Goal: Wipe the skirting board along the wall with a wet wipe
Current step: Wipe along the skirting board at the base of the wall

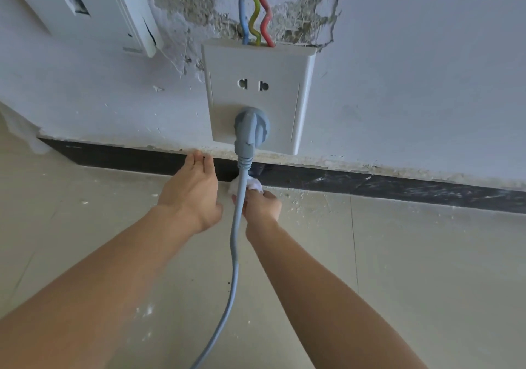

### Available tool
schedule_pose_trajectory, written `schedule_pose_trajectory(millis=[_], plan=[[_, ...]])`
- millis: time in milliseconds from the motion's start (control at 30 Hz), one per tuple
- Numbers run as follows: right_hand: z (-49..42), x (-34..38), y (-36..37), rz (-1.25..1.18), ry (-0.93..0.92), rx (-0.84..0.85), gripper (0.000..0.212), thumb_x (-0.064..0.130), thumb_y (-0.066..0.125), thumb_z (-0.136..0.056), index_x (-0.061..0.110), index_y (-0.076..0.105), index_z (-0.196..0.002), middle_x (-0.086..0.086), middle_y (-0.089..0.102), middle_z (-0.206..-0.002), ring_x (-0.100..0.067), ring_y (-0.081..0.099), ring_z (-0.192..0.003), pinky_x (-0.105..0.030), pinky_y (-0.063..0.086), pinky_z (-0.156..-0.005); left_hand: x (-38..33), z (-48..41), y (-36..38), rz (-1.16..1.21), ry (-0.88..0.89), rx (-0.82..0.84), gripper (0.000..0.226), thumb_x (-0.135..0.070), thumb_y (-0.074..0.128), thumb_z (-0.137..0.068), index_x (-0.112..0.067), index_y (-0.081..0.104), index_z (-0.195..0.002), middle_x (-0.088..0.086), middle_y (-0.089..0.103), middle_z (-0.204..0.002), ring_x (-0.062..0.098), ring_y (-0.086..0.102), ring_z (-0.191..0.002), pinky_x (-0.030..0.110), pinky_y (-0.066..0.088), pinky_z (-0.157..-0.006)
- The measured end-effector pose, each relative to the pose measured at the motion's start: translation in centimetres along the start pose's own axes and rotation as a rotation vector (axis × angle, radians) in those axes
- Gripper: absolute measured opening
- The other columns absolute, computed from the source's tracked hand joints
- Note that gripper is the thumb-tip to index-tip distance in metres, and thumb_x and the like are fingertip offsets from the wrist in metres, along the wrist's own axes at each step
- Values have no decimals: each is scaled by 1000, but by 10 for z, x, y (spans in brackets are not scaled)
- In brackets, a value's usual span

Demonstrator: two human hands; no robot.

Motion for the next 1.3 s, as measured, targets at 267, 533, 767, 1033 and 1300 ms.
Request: schedule_pose_trajectory(millis=[267, 533, 767, 1033, 1300], plan=[[-5, 31, -56, -312, 5, -130, 9, -10, 62, -80, -2, 62, -80, -14, 67, -77, -19, 66, -62, -18, 57, -53, -3, 5, 7, -2, -15, -39, 81, -31, 50, -96, 2, 1, -151, 20, -1, -158, 31, 0, -147, 36, 18, -118], [5, 10, -44, -423, 40, 69, 11, -10, 58, -84, 0, 57, -88, -18, 59, -93, -26, 63, -75, -30, 61, -65, -3, 7, -14, 111, -57, -102, 48, -7, 45, -91, 2, 33, -137, 19, 32, -139, 34, 41, -123, 35, 40, -91], [9, 52, -2, 1, -232, 86, 13, -4, 68, -75, 6, 60, -74, -8, 62, -71, -19, 61, -68, -29, 59, -74, 0, 3, -19, 128, -98, -138, 35, -13, 52, -90, -1, 45, -121, 16, 43, -123, 29, 48, -107, 34, 41, -79], [-12, 36, -114, -698, -101, -224, 9, -7, 61, -81, -1, 58, -87, -12, 63, -97, -17, 65, -77, -20, 57, -69, -1, 1, -16, 81, -47, -161, 39, -19, 51, -93, -2, 43, -128, 16, 39, -129, 29, 46, -112, 30, 36, -74], [5, 24, -24, -236, 27, 146, 20, -2, 59, -87, 1, 61, -107, -16, 67, -87, -28, 67, -74, -35, 59, -78, -10, 0, -20, 124, -58, -159, 43, -20, 53, -92, 3, 42, -127, 20, 48, -125, 35, 47, -115, 38, 46, -90]])
Point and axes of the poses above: each hand's wrist, its own z-axis away from the middle knuckle, its own y-axis out of the palm, x = y × z, the point moved 9 cm from there along -z, towards the middle knuckle
